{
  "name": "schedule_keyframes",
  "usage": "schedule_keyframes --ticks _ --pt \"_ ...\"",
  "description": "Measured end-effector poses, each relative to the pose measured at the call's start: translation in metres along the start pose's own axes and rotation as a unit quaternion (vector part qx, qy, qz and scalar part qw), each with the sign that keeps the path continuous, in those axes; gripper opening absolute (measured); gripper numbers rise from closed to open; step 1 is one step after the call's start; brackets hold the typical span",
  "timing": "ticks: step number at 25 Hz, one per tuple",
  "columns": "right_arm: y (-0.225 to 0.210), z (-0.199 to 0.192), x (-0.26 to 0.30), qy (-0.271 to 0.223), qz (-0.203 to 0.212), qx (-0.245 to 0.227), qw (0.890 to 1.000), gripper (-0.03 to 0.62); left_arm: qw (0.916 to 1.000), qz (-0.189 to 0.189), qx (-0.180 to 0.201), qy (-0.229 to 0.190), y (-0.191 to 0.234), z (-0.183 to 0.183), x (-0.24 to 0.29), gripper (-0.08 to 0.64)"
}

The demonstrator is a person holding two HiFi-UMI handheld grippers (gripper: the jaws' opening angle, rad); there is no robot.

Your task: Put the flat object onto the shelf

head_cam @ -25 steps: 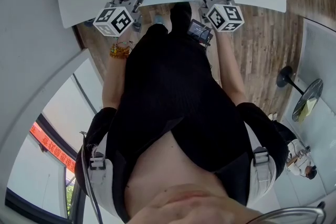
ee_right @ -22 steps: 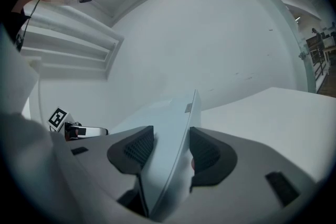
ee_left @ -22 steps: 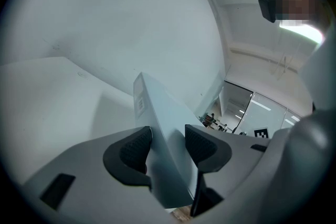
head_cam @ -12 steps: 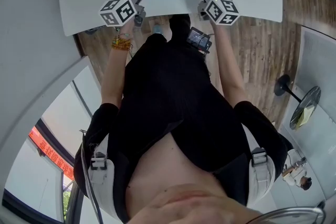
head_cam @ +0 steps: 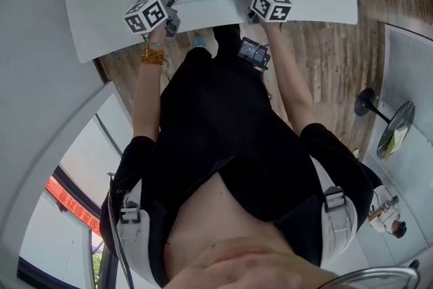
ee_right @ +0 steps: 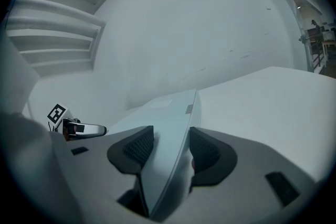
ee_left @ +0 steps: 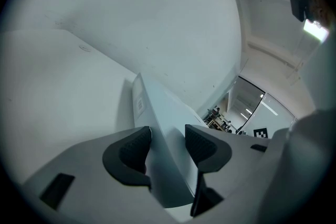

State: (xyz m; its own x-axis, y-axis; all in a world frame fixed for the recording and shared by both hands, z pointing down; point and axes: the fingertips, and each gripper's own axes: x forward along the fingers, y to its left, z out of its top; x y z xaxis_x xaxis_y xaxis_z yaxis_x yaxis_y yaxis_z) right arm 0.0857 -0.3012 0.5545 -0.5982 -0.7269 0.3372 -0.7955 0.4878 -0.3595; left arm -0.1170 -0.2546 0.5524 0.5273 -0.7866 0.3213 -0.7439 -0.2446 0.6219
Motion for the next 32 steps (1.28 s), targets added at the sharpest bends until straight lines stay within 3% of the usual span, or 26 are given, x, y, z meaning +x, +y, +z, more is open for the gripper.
schedule_keyframes --ticks 7,13,20,26,32 --pt "-0.009 -0.012 0.005 0.031 -0.003 -0.003 1.000 0.213 0.9993 0.018 0.002 0.032 0.008 -0.011 0.009 0.216" --pt "-0.012 -0.008 0.005 0.025 -0.021 -0.027 0.999 0.217 0.9992 0.033 0.002 0.022 0.008 -0.009 0.012 0.221" --pt "-0.006 0.021 -0.013 0.000 -0.043 -0.084 0.996 0.237 0.9943 0.071 0.075 -0.026 0.003 0.021 -0.014 0.221" --pt "0.030 0.067 -0.028 -0.059 -0.035 -0.125 0.990 0.236 0.9760 0.080 0.180 -0.093 -0.046 0.071 -0.026 0.219" --pt "0.077 0.112 -0.047 -0.131 -0.046 -0.172 0.975 0.236 0.9450 0.074 0.273 -0.165 -0.100 0.109 -0.043 0.188"
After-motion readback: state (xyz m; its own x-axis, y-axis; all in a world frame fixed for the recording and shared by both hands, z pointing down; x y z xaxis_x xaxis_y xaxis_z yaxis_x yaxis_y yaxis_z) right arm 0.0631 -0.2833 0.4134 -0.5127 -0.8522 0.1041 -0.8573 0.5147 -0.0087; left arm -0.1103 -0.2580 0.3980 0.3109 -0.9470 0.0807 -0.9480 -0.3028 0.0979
